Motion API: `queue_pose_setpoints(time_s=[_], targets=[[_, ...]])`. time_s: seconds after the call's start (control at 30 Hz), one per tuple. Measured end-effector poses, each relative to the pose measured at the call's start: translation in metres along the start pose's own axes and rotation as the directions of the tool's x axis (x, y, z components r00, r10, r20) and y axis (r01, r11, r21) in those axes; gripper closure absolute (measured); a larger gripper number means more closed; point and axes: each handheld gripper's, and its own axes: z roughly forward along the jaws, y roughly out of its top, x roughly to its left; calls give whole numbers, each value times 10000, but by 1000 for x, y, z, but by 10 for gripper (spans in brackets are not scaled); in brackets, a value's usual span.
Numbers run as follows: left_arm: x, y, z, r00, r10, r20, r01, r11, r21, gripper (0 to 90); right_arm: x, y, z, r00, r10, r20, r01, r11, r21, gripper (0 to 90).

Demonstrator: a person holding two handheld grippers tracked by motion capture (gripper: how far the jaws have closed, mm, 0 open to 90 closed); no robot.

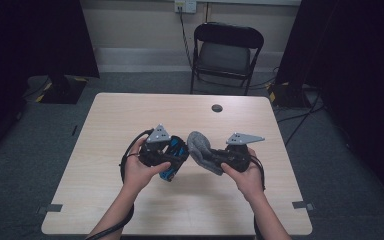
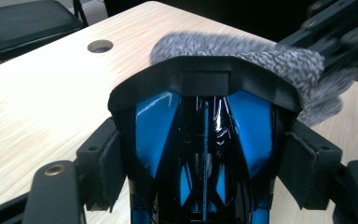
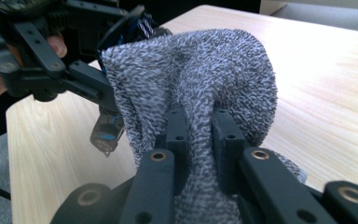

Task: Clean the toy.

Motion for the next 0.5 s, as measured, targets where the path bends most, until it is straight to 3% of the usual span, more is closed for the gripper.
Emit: queue_pose_setpoints(time_s=[0.07, 0.5], targets=[[-1, 2, 0, 9999, 151, -11, -151, 9999, 1, 254, 1, -2, 4, 10000, -18, -46, 18, 9999, 124, 797], [-2, 5, 6, 10000, 59, 60, -60, 10000, 65, 254, 6, -10, 24, 9993, -191, -324, 213, 9974, 690, 797]])
